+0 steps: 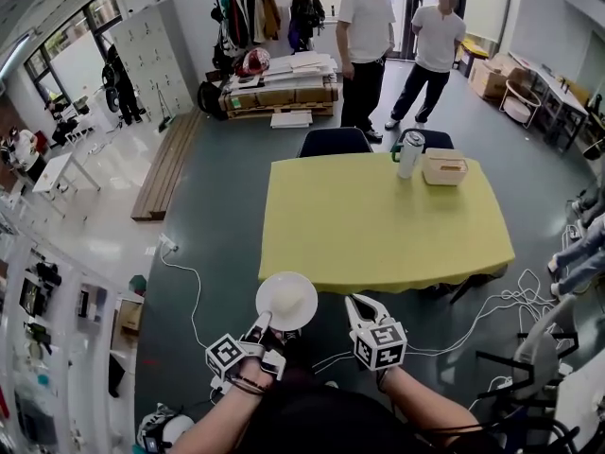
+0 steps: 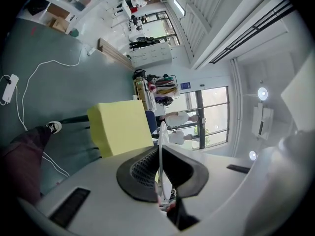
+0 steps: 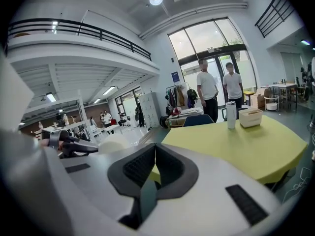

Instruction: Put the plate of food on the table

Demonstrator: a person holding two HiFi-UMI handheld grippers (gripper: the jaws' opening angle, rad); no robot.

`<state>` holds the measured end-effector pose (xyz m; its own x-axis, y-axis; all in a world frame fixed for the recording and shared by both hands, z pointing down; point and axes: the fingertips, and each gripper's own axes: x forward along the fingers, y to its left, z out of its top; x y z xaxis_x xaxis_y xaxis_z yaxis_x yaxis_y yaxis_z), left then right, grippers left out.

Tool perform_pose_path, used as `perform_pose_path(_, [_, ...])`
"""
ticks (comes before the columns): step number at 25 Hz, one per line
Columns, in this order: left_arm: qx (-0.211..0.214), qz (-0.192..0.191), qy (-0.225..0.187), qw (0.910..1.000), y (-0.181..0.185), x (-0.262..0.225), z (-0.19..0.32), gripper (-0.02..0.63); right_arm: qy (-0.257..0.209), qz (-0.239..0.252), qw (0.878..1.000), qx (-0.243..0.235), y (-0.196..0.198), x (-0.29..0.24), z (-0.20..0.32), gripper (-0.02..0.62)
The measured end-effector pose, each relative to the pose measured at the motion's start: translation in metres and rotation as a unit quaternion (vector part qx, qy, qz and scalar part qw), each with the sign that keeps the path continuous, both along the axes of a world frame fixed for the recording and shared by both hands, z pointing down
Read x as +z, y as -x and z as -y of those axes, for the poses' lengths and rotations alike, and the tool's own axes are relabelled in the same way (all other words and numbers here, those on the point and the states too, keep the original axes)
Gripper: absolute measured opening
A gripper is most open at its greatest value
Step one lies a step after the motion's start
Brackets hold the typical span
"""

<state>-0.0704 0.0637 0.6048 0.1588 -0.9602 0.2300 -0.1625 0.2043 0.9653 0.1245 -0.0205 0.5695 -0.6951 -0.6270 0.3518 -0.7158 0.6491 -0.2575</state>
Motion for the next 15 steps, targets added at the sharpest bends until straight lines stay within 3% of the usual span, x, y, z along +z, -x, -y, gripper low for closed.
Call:
perform_pose_path(7, [0.012, -0.008, 0.003, 0.9999, 0.033, 0.001, 0.060, 0.018, 0.001, -0.002, 1.000, 0.011, 0.030, -0.001, 0.052, 0.012])
perform_pose_path(15, [0.040, -0.006, 0.010, 0.9991, 0.095, -0.005, 0.155, 0.018, 0.011, -0.009, 0.999, 0.035, 0.087, -0.010, 0.133, 0.012])
